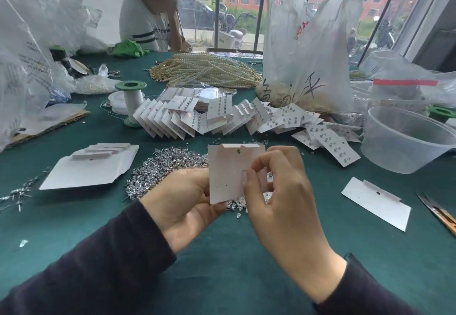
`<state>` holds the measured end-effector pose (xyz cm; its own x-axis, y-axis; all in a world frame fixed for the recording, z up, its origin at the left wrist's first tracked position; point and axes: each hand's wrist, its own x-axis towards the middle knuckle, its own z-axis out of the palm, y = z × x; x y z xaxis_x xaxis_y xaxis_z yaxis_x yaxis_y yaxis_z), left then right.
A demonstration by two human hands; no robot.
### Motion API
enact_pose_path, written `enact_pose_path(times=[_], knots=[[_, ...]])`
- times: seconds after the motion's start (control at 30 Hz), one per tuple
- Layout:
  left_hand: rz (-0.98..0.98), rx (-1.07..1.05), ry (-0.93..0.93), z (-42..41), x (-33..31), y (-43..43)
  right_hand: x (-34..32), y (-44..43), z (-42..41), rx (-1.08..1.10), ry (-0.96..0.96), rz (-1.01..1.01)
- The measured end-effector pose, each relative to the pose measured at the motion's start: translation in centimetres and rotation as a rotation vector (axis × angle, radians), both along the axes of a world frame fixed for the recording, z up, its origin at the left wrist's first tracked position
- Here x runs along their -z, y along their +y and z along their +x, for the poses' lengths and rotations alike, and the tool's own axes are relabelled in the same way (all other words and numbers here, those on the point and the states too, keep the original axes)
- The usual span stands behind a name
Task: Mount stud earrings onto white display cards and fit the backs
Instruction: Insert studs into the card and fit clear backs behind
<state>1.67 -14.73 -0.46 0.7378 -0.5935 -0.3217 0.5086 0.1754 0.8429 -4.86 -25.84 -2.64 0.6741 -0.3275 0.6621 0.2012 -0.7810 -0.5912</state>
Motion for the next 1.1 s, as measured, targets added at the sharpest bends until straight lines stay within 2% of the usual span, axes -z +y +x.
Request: enact_pose_path(times=[0.1,0.17,0.23,0.3,0.37,0.47,0.6,0.97,1.1], knots=[[-0.022,0.009,-0.018,0.0,0.2,-0.1,0.0,-0.2,0.0,-0.017,0.019,0.051],[-0.046,0.001,-0.058,-0.1,0.3,-0.2,-0.1,-0.3,0.0,-0.080,0.096,0.256],[-0.108,-0.066,-0.114,-0.2,0.3,-0.2,-0.4,-0.5,0.2,-0.318,0.217,0.764],[-0.173,-0.177,-0.253,-0.3,0.1,-0.1,-0.8,-0.8,0.2,-0.614,0.296,1.297],[-0.152,-0.286,-0.493,-0.5,-0.2,0.0,-1.1,-1.1,0.1,-0.772,0.303,1.522],[-0.043,-0.370,-0.818,-0.8,-0.5,0.1,-1.5,-1.1,0.0,-0.930,0.321,1.577],[0.120,-0.373,-0.996,-1.4,-0.3,0.1,-1.7,-0.8,-0.1,-1.046,0.352,1.534],[0.208,-0.389,-1.039,-1.5,0.0,0.0,-1.5,-0.5,-0.1,-1.074,0.387,1.521],[0.229,-0.377,-1.048,-1.3,0.2,-0.1,-1.5,-0.4,0.0,-1.010,0.405,1.482]])
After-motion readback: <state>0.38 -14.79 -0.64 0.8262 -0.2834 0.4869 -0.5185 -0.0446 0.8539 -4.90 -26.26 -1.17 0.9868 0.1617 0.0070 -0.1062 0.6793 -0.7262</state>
